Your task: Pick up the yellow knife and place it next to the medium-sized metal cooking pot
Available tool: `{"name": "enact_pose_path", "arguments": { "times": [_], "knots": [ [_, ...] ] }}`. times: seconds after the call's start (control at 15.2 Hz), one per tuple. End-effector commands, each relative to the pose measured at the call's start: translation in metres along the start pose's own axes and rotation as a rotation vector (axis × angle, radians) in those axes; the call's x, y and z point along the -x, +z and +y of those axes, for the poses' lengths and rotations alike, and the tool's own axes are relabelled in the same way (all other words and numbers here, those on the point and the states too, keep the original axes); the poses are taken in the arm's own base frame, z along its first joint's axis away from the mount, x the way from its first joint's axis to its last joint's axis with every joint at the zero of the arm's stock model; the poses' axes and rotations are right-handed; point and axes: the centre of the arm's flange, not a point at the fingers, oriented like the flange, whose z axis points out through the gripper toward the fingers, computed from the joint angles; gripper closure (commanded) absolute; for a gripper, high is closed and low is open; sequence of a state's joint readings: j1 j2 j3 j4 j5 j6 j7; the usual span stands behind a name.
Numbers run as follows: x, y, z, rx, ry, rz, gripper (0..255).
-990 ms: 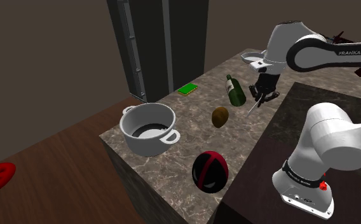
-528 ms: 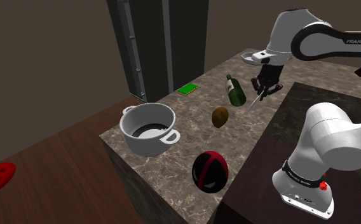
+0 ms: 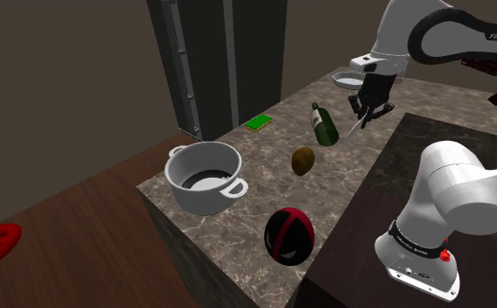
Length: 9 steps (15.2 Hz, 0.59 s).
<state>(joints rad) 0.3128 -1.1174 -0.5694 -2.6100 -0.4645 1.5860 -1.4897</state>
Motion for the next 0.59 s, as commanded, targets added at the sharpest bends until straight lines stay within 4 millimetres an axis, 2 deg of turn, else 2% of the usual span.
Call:
{"name": "enact_pose_path", "arguments": {
  "times": [0.0,0.2,0.53],
  "knots": [
    [0.000,-0.012,-0.001,0.000,0.000,0.000,255],
    [0.000,-0.025,0.000,0.000,0.000,0.000,255],
    [-0.023,-0.023,0.062,0.000,0.000,0.000,255]
  ]
}}
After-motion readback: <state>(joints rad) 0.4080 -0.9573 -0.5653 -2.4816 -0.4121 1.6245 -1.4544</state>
